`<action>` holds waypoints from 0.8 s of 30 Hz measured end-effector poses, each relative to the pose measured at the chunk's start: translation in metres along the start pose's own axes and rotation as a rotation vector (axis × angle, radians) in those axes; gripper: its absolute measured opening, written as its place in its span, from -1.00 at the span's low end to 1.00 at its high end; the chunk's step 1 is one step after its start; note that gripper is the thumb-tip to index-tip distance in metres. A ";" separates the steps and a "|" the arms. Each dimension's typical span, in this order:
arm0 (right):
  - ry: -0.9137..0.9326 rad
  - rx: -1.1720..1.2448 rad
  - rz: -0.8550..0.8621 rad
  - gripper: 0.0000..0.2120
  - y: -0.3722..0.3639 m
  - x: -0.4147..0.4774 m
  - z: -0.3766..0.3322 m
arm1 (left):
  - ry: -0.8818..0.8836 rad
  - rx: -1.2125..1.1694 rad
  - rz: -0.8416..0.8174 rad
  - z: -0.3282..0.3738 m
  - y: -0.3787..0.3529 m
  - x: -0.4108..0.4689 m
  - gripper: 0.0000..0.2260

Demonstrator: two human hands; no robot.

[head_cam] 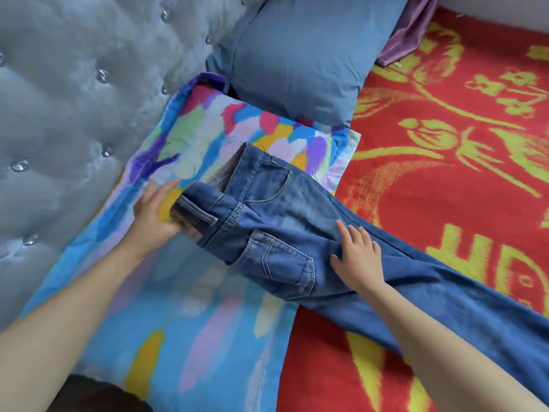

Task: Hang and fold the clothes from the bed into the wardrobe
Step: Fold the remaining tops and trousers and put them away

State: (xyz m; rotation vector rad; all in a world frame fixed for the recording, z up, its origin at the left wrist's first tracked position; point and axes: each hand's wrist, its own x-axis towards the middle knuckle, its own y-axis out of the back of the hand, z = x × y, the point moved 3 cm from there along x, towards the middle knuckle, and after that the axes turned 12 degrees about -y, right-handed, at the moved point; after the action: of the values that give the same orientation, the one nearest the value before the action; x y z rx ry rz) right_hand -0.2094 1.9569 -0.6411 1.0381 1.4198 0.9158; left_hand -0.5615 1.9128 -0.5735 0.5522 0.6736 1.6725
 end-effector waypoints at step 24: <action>-0.462 -0.133 -0.269 -0.39 -0.024 0.009 0.122 | 0.090 0.430 0.071 0.036 -0.093 0.129 -0.34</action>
State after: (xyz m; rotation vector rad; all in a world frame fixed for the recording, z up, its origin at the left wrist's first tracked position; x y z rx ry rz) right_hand -0.0902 1.9561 -0.6788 0.8640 1.0618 0.5231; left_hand -0.4968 2.0579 -0.6115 0.8143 1.1032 1.6303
